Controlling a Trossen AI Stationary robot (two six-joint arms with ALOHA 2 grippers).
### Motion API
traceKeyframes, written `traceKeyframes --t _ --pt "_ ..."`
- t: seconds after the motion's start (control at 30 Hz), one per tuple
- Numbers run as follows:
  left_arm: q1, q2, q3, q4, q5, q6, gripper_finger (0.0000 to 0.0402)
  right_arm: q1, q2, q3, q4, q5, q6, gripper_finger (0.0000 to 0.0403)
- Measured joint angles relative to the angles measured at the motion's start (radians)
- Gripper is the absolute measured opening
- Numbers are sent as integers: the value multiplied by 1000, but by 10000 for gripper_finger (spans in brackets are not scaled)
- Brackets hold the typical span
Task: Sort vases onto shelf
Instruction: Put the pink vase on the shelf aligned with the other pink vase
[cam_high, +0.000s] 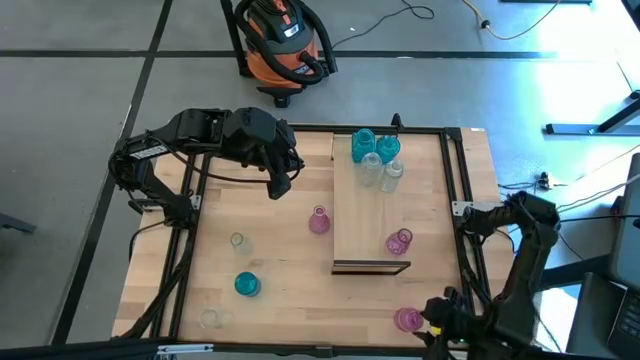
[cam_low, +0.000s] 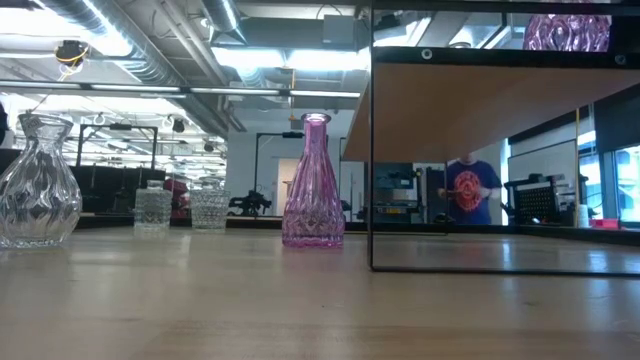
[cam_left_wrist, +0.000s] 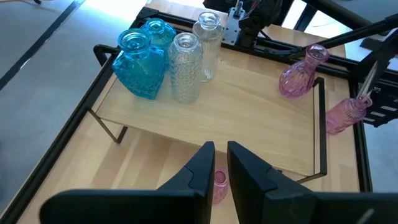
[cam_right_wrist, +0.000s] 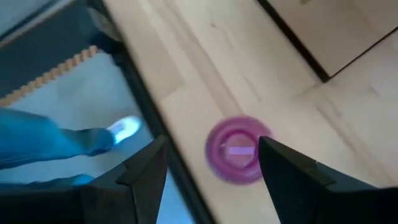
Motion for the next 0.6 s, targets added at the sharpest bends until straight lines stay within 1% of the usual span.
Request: traceKeyframes --t 0.17,0.27,0.4,0.47,0.53,0.6 --pt "0 0 0 0 0 0 37 -26 40 0 -45 -21 -1 234" --pt "0 0 0 0 0 0 37 -32 61 0 -66 -59 3 234" --pt "0 0 0 0 0 0 37 -42 82 0 -47 -105 5 234" --pt "0 0 0 0 0 0 37 -42 90 0 -35 -109 5 233" --pt "0 0 0 0 0 0 37 -42 92 0 -28 -96 6 224" --pt "0 0 0 0 0 0 37 -49 92 0 -29 -94 7 202"
